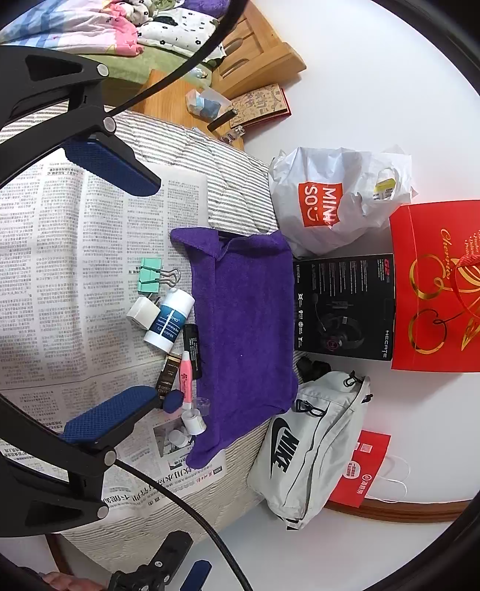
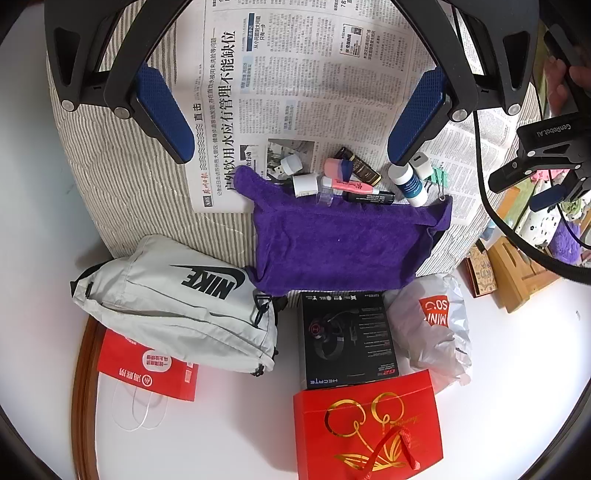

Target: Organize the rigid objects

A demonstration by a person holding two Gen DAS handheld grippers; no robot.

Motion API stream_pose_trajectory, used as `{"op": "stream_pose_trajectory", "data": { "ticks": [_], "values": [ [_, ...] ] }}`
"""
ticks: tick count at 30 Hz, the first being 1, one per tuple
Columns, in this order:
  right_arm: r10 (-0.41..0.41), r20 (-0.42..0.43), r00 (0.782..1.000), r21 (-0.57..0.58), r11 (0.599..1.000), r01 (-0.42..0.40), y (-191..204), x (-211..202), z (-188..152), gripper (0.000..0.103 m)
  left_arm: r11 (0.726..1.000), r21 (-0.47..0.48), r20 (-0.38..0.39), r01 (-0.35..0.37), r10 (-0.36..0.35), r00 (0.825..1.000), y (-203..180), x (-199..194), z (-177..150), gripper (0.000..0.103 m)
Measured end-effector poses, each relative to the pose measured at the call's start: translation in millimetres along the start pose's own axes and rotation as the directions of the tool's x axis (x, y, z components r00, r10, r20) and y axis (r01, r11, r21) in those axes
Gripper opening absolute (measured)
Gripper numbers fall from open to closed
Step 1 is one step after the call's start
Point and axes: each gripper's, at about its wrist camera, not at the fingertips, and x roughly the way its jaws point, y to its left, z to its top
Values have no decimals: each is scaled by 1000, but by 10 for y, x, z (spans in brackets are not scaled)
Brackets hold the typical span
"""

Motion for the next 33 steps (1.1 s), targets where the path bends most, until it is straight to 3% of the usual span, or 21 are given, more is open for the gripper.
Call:
{"op": "stream_pose_trajectory", "data": {
  "ticks": [11,23,33],
  "values": [
    [11,-14,1000,9,1000,-11,-50,116,-4,103,1000,1,3,11,-11,1000,146,190,-84,103],
    [-5,-74,997,-18,1000,4,-11,398,-71,103,999,-45,-152,-21,14,988,546,1073,-346,101],
    [-35,-147,988,-27,999,32,-43,694,-144,103,997,-57,-197,58,-68,978,623,1544,-444,94]
  ]
}}
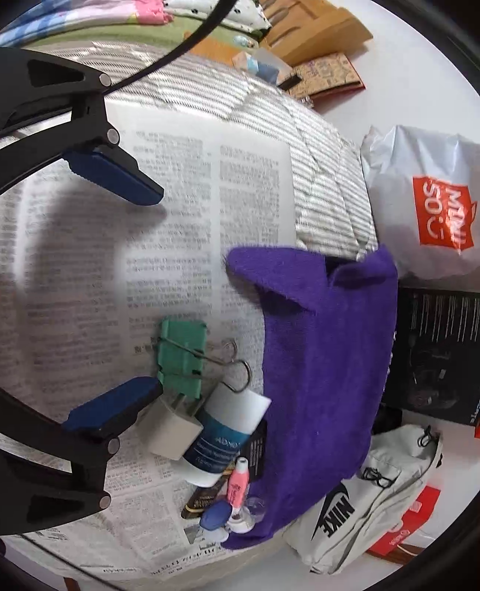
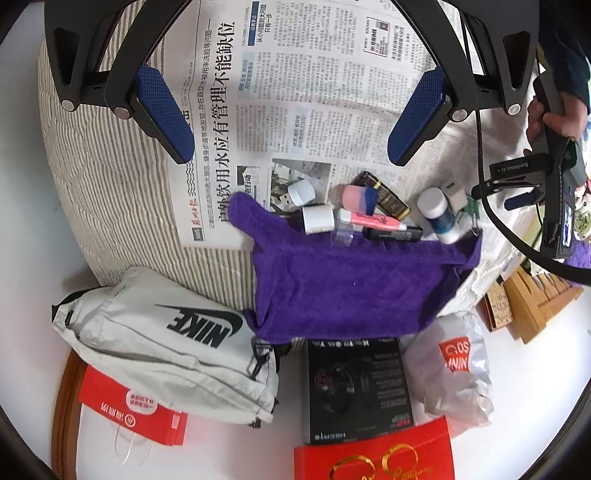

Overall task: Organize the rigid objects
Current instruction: 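Lower the left gripper onto the green binder clip and close it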

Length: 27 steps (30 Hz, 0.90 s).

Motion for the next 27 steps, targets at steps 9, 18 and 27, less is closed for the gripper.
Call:
{"op": "stream_pose_trajectory", "data": {
  "ticks": [9,18,27],
  "values": [
    [-9,-43,999,-14,1000,8,34,191,21,103,997,68,28,-23,22,999,-145,124,48,94],
    [0,-66,998,-22,1000,-1,37,283,20,103,999,39,67,-15,13,998,39,77,62,69],
    [-9,-84,996,0,1000,9,-110,401,-13,103,999,20,75,-30,29,997,2,140,103,69]
  ]
}}
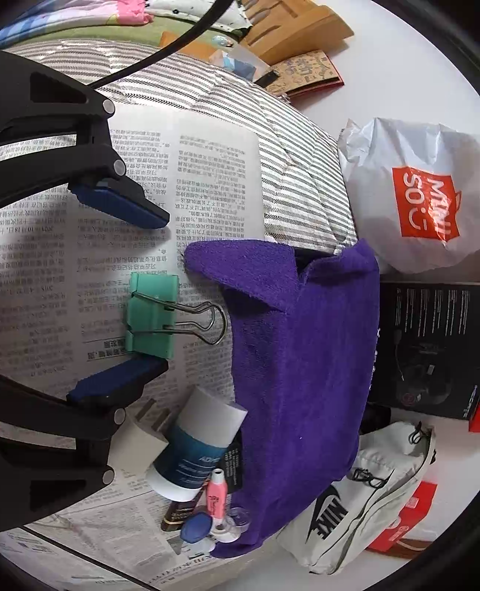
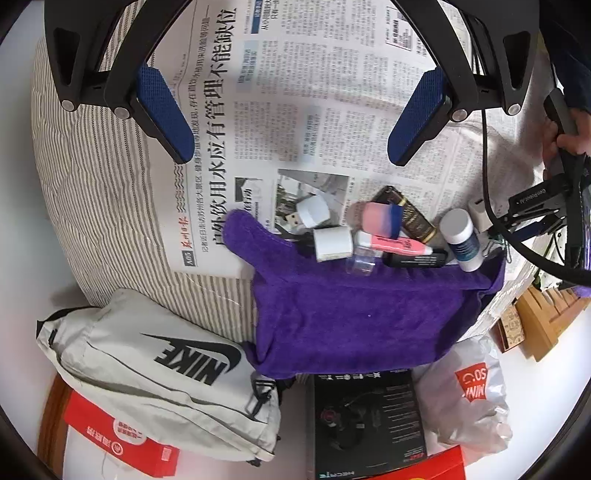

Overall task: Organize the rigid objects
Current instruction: 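Lower the left gripper onto the green binder clip and close it, then grasp the white USB light with the right gripper while the left holds the clip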

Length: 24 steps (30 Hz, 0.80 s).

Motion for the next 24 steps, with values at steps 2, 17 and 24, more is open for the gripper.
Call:
{"op": "stream_pose_trajectory", "data": {
  "ticks": [2,17,24],
  "values": [
    [3,1,1000,14,1000,-3,-65,25,-8,103,1000,0,8,-9,9,1000,-7,-17,-14,53],
    [106,76,991,12,994,-108,-258,334,-29,101,1000,-13,39,-5,5,999,-24,-118,-127,39],
    [125,99,987,-99,988,-115,50,608,137,84,1000,-8,40,-2,2,999,-26,-121,-127,39]
  ]
}}
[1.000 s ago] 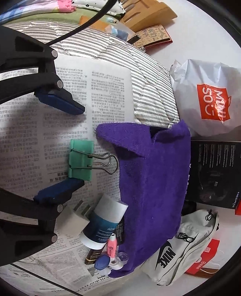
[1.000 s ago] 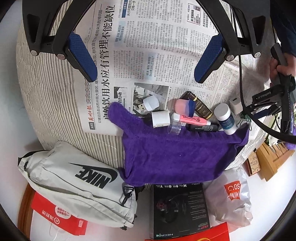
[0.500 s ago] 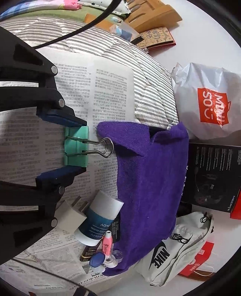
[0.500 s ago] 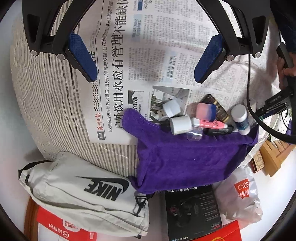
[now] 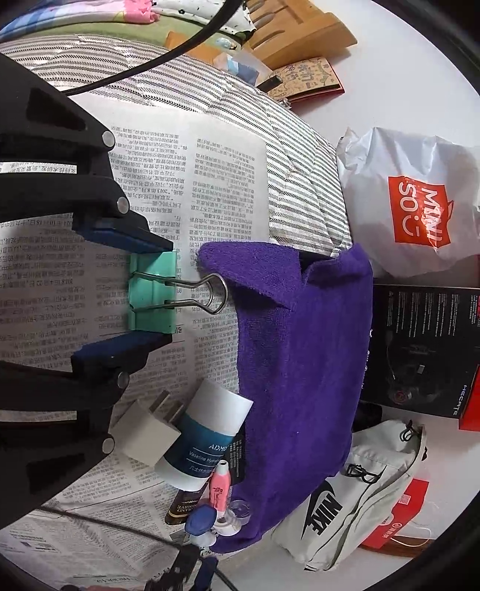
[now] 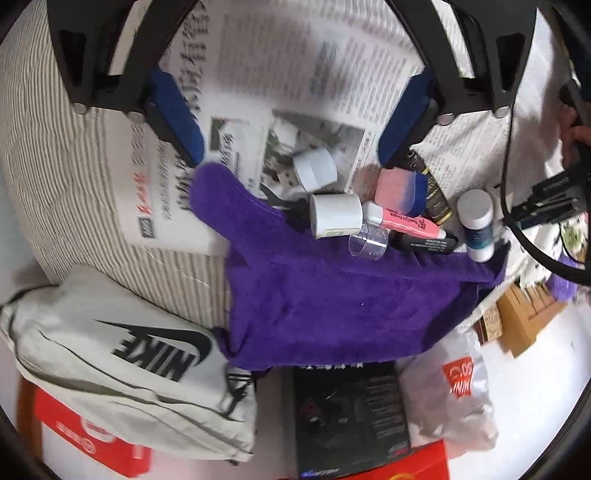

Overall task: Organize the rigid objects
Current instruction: 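Grasp the white USB light with the right gripper while the left holds the clip, then release the USB light on the purple towel while the left gripper carries the clip there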

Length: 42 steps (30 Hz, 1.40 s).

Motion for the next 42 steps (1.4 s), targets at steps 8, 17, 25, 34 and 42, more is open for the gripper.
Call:
{"op": "stream_pose_trajectory", "data": {
  "ticks": [8,17,25,34,42],
  "values": [
    [-1,20,1000,-61,998,2,41,162,-29,54,1000,6,-1,-1,1,1000,-10,0,-2,40],
    [23,29,999,-92,996,-20,17,159,-21,36,1000,5,1,1,-1,1000,-5,-3,-6,39],
    [35,-30,999,-61,997,-37,35,63,-8,36,999,-21,-15,37,-37,999,46,-53,-22,39],
    [55,-7,998,-53,997,-55,2,-231,61,36,994,-78,-13,81,-83,997,188,-254,-63,39],
    [62,36,997,-30,998,-61,-98,-430,306,36,992,-63,30,109,-107,994,181,-499,165,39]
  ]
}}
